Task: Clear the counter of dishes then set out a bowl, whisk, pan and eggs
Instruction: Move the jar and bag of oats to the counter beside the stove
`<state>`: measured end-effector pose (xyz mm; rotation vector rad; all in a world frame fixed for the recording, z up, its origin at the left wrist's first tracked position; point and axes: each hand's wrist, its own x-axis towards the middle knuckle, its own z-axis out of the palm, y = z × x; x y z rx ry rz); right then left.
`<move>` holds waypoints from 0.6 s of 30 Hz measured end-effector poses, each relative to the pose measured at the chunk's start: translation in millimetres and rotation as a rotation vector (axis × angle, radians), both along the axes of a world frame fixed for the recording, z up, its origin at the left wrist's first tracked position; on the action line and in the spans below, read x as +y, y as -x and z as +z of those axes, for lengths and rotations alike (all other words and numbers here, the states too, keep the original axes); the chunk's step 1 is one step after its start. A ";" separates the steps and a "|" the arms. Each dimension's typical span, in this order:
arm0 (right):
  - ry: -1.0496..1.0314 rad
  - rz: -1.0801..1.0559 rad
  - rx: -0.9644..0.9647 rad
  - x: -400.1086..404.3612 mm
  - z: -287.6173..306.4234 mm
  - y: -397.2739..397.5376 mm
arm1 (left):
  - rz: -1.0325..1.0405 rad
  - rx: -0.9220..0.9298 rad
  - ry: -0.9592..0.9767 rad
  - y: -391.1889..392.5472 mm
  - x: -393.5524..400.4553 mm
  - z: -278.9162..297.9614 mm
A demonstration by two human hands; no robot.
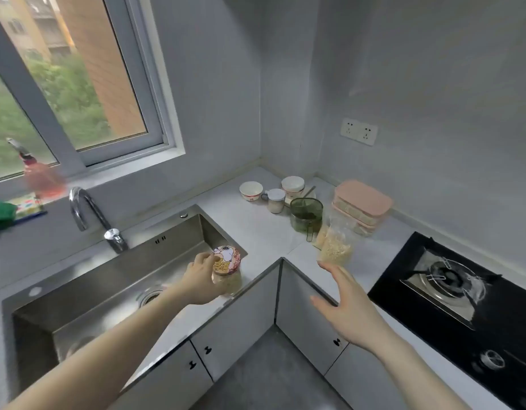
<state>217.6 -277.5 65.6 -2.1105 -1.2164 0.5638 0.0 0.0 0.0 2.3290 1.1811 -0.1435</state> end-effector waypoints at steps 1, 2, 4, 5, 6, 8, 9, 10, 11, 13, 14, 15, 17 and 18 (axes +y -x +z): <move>-0.009 0.007 0.023 6.2 -1.9 -6.1 | 0.032 -0.014 0.005 -6.6 4.5 -4.7; 0.013 0.001 0.042 13.6 -5.2 -15.3 | 0.086 -0.013 0.009 -14.8 9.3 -8.3; 0.052 0.002 0.056 26.5 -13.9 -29.3 | 0.132 0.014 0.031 -27.2 16.4 -17.6; 0.065 -0.004 0.068 32.5 -19.5 -35.9 | 0.143 0.020 0.037 -33.5 21.9 -24.0; 0.081 -0.014 0.079 40.2 -26.0 -44.7 | 0.148 0.024 0.054 -42.3 30.8 -32.6; 0.109 -0.031 0.084 52.7 -37.3 -60.1 | 0.145 0.022 0.094 -54.0 46.5 -49.6; 0.127 -0.046 0.083 59.1 -43.7 -69.1 | 0.146 0.023 0.107 -60.8 53.6 -58.9; 0.144 -0.056 0.077 64.0 -47.5 -75.5 | 0.154 0.025 0.108 -64.1 57.1 -65.1; 0.155 -0.071 0.078 70.3 -52.6 -84.1 | 0.160 0.020 0.094 -70.3 60.7 -70.8; 0.174 -0.114 0.083 85.1 -62.8 -102.4 | 0.141 0.012 0.028 -80.6 69.8 -82.0; 0.183 -0.140 0.086 91.8 -67.3 -112.0 | 0.121 0.015 -0.006 -84.7 74.2 -85.5; 0.189 -0.166 0.091 96.3 -70.0 -120.0 | 0.105 0.015 -0.030 -86.8 76.4 -85.9; 0.204 -0.213 0.101 105.9 -78.0 -136.6 | 0.064 0.028 -0.054 -87.7 83.2 -90.0; 0.217 -0.235 0.104 110.6 -82.2 -143.7 | 0.035 0.035 -0.063 -87.6 87.0 -92.2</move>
